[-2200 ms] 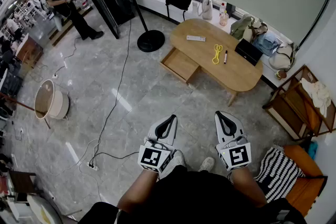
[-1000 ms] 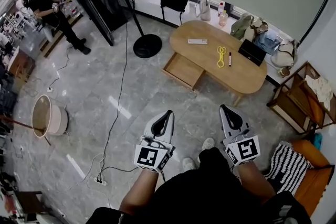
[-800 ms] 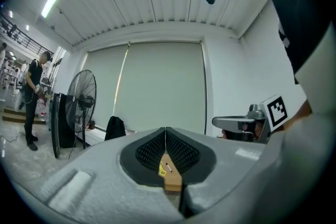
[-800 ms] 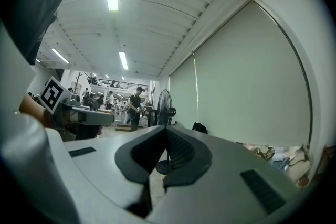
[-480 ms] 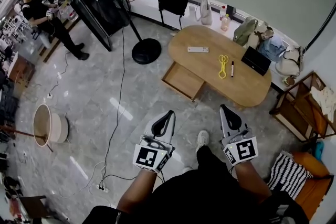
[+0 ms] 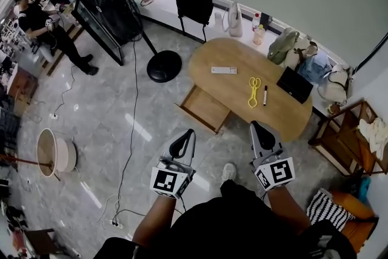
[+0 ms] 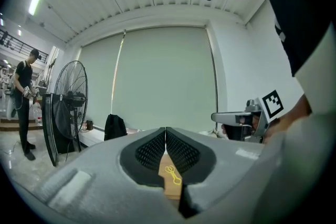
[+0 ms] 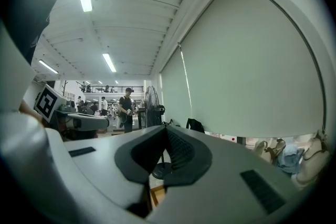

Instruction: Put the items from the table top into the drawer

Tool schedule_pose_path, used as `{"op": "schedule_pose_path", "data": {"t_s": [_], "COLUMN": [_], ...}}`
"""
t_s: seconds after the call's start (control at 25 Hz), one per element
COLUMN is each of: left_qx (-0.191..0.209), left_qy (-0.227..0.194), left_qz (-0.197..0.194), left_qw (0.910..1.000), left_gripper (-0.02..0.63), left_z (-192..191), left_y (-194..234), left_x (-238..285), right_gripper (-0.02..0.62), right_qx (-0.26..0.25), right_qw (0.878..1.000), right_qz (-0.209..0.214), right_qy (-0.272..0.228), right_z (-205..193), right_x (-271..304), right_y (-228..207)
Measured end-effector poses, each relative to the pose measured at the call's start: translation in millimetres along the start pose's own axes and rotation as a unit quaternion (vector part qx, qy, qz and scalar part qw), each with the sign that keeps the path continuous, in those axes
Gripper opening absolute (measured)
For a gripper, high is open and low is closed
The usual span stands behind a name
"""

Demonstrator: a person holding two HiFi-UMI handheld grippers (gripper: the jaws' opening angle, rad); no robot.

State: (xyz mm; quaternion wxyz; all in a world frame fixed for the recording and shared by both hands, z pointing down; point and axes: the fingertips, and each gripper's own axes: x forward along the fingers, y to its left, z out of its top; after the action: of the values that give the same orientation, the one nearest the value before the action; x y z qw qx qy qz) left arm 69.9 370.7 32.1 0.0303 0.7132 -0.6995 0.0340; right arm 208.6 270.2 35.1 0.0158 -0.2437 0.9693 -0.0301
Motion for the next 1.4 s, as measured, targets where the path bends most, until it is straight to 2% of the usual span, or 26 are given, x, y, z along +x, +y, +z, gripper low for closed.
{"op": "schedule_pose_path", "data": {"t_s": [0.2,0.6,0.92,1.08,1.4], "left_qx": [0.035,0.031,0.0,0.003,0.018], "left_qy": [0.012,0.006,0.01,0.023,0.032], "left_qz": [0.005,0.006,-0.002,-0.022,-0.089], "left_qw": [0.9993,0.9995,0.9999,0.9995,0.9954], "left_gripper": [0.017,0.017,0.017,0.017,0.017], "left_z": [0,4,-3,-9,-13], "left_y": [5,22,69,102,166], "left_x": [38,87,127,157,224], "right_gripper": [-0.003,-0.003,-0.003,-0.003,-0.003], "right_qx": [-0.004,-0.015,-0.026,-0.026,-0.039], "right_qw": [1.0,1.0,1.0,1.0,0.998], "right_qz": [0.005,0.017,0.015,0.002,-0.04], "right_qy": [0.001,-0.006,0.007,0.012,0.018], "right_z": [2,6,7,7,8], "right_x": [25,60,114,156,241], "right_y": [-32,-62,-74,-83,-100]}}
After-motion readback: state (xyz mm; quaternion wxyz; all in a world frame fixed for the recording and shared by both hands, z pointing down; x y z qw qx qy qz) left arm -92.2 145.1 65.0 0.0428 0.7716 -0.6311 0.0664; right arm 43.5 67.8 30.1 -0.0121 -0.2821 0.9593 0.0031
